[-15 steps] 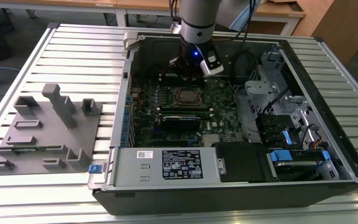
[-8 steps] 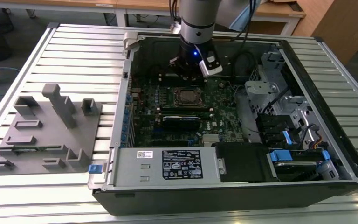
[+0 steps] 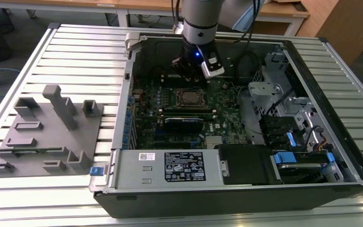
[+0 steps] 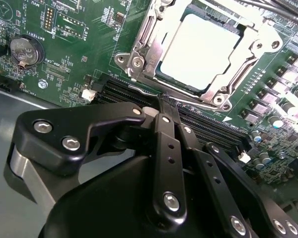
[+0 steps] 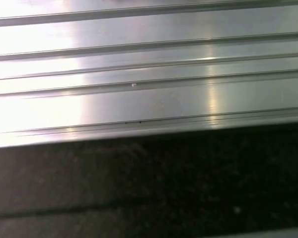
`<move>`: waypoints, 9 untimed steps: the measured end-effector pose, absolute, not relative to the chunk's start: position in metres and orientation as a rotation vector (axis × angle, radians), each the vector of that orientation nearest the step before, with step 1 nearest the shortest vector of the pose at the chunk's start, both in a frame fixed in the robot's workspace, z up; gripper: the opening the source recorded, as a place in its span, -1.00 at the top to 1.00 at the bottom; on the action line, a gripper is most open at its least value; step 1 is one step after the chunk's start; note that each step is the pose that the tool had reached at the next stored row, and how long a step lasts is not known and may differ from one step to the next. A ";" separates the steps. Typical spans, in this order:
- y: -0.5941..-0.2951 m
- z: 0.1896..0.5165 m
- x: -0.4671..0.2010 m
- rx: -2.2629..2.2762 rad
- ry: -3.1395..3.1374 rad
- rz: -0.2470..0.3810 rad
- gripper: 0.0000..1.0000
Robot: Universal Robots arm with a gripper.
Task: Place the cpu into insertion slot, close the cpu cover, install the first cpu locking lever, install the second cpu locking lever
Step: 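Install the first cpu locking lever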
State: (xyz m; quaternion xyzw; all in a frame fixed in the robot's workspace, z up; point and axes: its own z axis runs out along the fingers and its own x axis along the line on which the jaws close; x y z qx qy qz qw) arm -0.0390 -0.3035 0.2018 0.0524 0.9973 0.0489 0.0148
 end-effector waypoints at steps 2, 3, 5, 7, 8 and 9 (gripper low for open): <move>-0.304 0.202 -0.039 0.174 3.103 0.152 0.79; -0.304 0.202 -0.039 0.187 3.102 0.152 0.79; -0.304 0.201 -0.039 0.215 3.099 0.151 0.79; -0.304 0.201 -0.039 0.241 3.097 0.151 0.79; -0.304 0.201 -0.039 0.254 3.095 0.150 0.79; -0.304 0.201 -0.039 0.268 3.093 0.150 0.79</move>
